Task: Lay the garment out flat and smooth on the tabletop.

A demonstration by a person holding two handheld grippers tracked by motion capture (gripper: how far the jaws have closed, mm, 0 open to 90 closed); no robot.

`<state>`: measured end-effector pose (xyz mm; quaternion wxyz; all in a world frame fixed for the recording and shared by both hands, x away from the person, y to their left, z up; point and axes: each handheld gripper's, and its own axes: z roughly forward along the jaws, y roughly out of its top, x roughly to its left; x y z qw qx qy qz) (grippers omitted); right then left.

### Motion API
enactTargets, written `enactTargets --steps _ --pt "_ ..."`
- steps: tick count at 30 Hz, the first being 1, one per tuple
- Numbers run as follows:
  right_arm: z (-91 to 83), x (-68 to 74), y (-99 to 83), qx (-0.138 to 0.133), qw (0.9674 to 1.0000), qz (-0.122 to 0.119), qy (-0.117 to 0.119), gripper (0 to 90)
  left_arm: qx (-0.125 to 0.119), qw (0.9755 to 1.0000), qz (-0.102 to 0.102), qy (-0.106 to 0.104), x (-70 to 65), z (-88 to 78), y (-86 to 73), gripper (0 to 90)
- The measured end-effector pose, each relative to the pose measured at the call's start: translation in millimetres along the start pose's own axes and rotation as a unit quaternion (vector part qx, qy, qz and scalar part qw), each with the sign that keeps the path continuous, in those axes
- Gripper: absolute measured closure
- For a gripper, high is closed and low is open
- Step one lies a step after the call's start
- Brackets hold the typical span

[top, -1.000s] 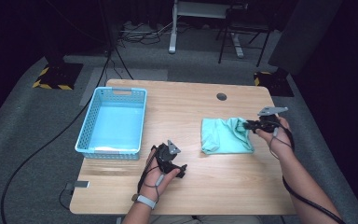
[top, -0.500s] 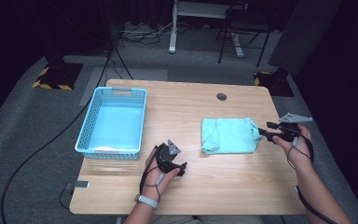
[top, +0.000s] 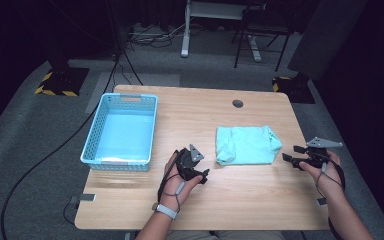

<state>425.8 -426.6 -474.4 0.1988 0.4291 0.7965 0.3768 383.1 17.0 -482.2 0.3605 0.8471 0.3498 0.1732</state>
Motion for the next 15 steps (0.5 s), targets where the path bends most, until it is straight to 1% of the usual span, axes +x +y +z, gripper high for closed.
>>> enactTargets --steps 5,9,12,13,15 --pt "6.1 -1.0 -16.1 0.011 0.9999 0.009 -0.001 30.9 -0.004 0.9999 0.010 0.000 -2.2 0.5 12.8 10.6" --pt "9.1 -1.3 -23.8 0.018 0.9997 0.013 -0.006 28.2 -0.002 0.9997 0.025 0.002 -4.4 2.3 22.1 11.4" --pt "12.6 -1.2 -29.2 0.027 0.9994 0.019 -0.007 23.3 -0.004 0.9994 0.033 -0.001 -6.8 5.2 29.5 14.1" --pt "13.9 -1.0 -30.8 0.020 0.9996 0.015 -0.012 22.0 -0.006 0.9993 0.036 -0.002 -7.6 6.4 32.1 15.8" --pt "13.7 -0.2 -31.2 0.023 0.9995 0.012 -0.017 20.3 -0.008 0.9993 0.036 -0.002 -9.1 9.1 37.4 17.6"
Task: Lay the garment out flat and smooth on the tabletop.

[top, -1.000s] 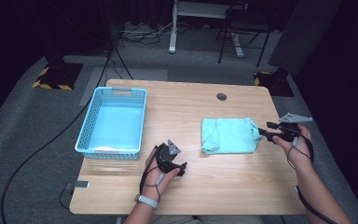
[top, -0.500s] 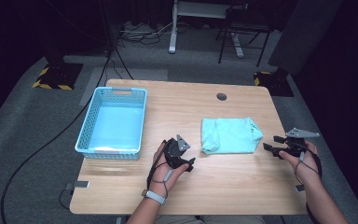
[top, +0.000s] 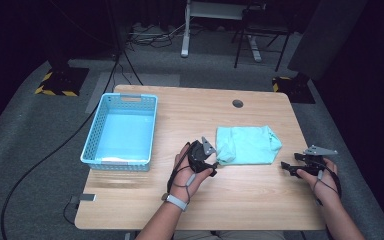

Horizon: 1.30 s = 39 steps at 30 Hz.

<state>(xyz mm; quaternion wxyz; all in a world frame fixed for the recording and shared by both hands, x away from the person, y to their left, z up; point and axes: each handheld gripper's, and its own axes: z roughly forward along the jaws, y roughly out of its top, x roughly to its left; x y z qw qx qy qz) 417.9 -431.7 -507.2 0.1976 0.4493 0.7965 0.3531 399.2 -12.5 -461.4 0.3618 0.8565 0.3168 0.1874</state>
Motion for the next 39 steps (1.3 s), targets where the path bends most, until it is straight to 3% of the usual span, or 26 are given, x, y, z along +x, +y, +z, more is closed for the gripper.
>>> enactTargets --steps 8,16,20,25,28,30,32,35,39 --pt "-0.1 0.4 -0.5 0.000 1.0000 -0.003 0.002 19.7 0.002 0.9999 0.009 -0.010 -7.8 16.9 21.4 22.6" --pt "-0.3 0.2 -0.7 -0.001 1.0000 -0.003 0.003 20.0 0.006 0.9999 0.008 -0.012 -14.5 34.0 29.2 22.2" --pt "-0.4 0.1 -0.7 -0.001 1.0000 -0.003 0.004 20.0 0.009 0.9997 0.018 -0.016 -20.0 42.8 34.6 22.7" --pt "-0.4 -0.1 -0.8 -0.001 1.0000 -0.003 0.004 20.3 0.014 0.9987 0.046 -0.020 -27.6 55.9 42.1 27.3" --pt "-0.5 -0.4 -0.9 -0.002 1.0000 -0.004 0.005 20.5 0.027 0.9974 0.064 -0.022 -31.4 65.7 44.1 35.7" --pt "-0.6 -0.5 -0.9 -0.002 1.0000 -0.004 0.005 20.6 0.037 0.9969 0.064 -0.025 -31.4 72.8 43.2 43.4" --pt "-0.6 -0.6 -1.0 -0.002 1.0000 -0.004 0.005 20.6 0.042 0.9967 0.061 -0.032 -29.9 78.6 42.0 51.2" --pt "-0.6 -0.7 -1.0 -0.002 1.0000 -0.004 0.006 20.6 0.044 0.9971 0.050 -0.035 -29.2 80.6 41.2 71.0" --pt "-0.6 -0.7 -1.0 -0.002 1.0000 -0.005 0.006 20.7 0.038 0.9980 0.047 -0.017 -27.2 73.2 41.7 83.3"
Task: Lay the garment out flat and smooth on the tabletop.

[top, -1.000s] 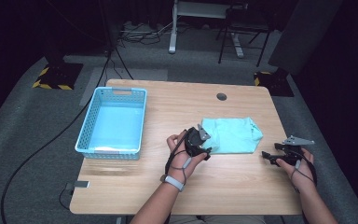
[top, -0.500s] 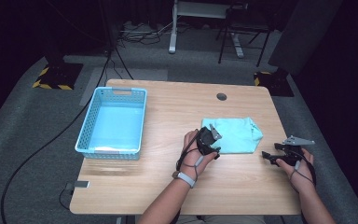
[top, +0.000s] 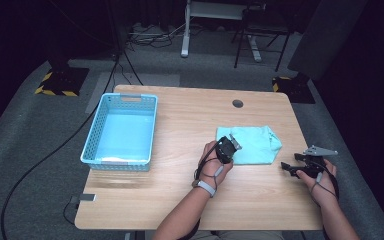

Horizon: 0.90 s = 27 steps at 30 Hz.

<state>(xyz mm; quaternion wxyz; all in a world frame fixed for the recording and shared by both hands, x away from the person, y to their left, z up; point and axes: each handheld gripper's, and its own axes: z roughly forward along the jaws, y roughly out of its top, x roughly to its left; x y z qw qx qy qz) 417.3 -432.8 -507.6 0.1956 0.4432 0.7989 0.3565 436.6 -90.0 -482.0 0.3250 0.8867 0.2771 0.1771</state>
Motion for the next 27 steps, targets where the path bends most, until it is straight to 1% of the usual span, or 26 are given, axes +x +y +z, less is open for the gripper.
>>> enactTargets --steps 5,6,8,10,13,15,16,17,18,19,20,21,25,26,27 --pt "0.0 0.1 0.0 0.000 1.0000 0.000 0.000 20.7 -0.019 0.9996 -0.011 0.019 6.6 -14.9 -1.9 85.3" --pt "0.0 0.1 0.0 0.000 1.0000 0.000 0.000 20.7 -0.019 0.9995 -0.010 0.023 8.4 -18.2 -2.8 85.6" --pt "0.0 0.1 0.0 0.000 1.0000 0.000 -0.001 20.7 -0.023 0.9991 -0.019 0.030 10.9 -23.0 -5.3 85.9" --pt "0.0 0.2 0.0 0.000 1.0000 0.000 -0.001 20.7 -0.026 0.9988 -0.022 0.036 13.8 -27.5 -8.7 86.0" --pt "0.0 0.3 0.0 0.000 1.0000 0.000 -0.001 20.7 -0.026 0.9981 -0.030 0.047 18.4 -34.8 -17.2 86.0" --pt "0.0 0.4 0.0 0.000 1.0000 -0.001 -0.001 20.9 -0.028 0.9972 -0.041 0.056 21.5 -39.9 -25.6 86.0" --pt "-0.1 0.5 -0.1 0.000 1.0000 -0.001 -0.001 21.1 -0.030 0.9963 -0.048 0.065 23.3 -42.8 -31.3 85.7" --pt "-0.3 0.7 -0.3 0.000 1.0000 -0.002 -0.001 21.2 -0.031 0.9951 -0.059 0.073 25.6 -45.7 -38.0 85.4" --pt "-0.7 1.0 -0.7 0.000 1.0000 -0.003 0.000 21.3 -0.030 0.9934 -0.077 0.079 27.8 -48.7 -45.7 84.4" --pt "-1.2 1.6 -1.1 0.000 1.0000 -0.003 0.000 21.4 -0.020 0.9909 -0.097 0.091 30.0 -51.2 -53.4 81.8" --pt "-1.8 2.2 -1.6 0.000 1.0000 -0.003 0.001 21.4 -0.008 0.9888 -0.107 0.104 30.6 -52.7 -58.3 76.3" --pt "-2.2 2.5 -2.0 0.000 1.0000 -0.004 0.001 21.5 -0.008 0.9888 -0.107 0.104 30.6 -52.7 -58.3 69.5" --pt "-2.2 2.5 -2.0 0.000 1.0000 -0.004 0.001 21.5 -0.008 0.9888 -0.107 0.104 30.6 -52.7 -58.3 69.5" --pt "-2.2 2.5 -2.0 0.000 1.0000 -0.004 0.001 21.5 -0.012 0.9833 -0.127 0.130 31.1 -69.8 -65.4 69.5" --pt "-3.1 3.6 -2.9 0.000 1.0000 -0.005 0.001 21.5 -0.018 0.9839 -0.123 0.128 30.6 -69.8 -63.1 46.3"
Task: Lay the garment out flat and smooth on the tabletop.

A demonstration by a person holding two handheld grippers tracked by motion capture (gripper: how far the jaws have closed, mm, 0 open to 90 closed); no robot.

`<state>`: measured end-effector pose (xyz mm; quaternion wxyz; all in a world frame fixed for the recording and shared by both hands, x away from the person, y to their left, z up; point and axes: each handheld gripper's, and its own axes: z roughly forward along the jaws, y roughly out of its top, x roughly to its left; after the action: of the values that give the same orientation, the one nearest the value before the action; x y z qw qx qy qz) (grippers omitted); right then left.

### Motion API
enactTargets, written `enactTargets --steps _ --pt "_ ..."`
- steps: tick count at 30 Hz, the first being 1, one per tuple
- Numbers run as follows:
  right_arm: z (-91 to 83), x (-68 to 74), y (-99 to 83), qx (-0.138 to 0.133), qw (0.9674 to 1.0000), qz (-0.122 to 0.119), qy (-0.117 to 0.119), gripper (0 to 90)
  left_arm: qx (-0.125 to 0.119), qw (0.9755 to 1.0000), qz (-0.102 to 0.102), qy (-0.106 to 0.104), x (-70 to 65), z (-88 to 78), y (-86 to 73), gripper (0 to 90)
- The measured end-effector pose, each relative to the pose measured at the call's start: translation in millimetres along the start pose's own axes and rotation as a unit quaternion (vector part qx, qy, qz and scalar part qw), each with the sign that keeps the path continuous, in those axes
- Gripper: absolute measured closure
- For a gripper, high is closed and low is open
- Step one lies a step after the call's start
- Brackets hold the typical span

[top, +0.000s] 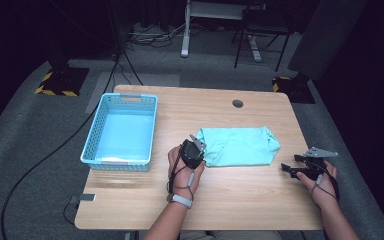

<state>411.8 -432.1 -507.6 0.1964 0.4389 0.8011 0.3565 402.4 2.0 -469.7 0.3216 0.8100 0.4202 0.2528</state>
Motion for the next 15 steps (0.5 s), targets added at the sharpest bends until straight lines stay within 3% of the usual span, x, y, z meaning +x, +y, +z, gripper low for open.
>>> enactTargets --steps 10,15 --pt "1.1 -0.7 1.5 0.001 1.0000 -0.001 0.005 23.9 -0.015 0.9987 0.023 -0.043 -7.4 14.4 12.5 39.8" --pt "3.7 5.3 7.1 -0.004 0.9996 -0.007 0.029 30.7 -0.016 0.9978 0.029 -0.057 -10.7 18.8 15.0 38.4"
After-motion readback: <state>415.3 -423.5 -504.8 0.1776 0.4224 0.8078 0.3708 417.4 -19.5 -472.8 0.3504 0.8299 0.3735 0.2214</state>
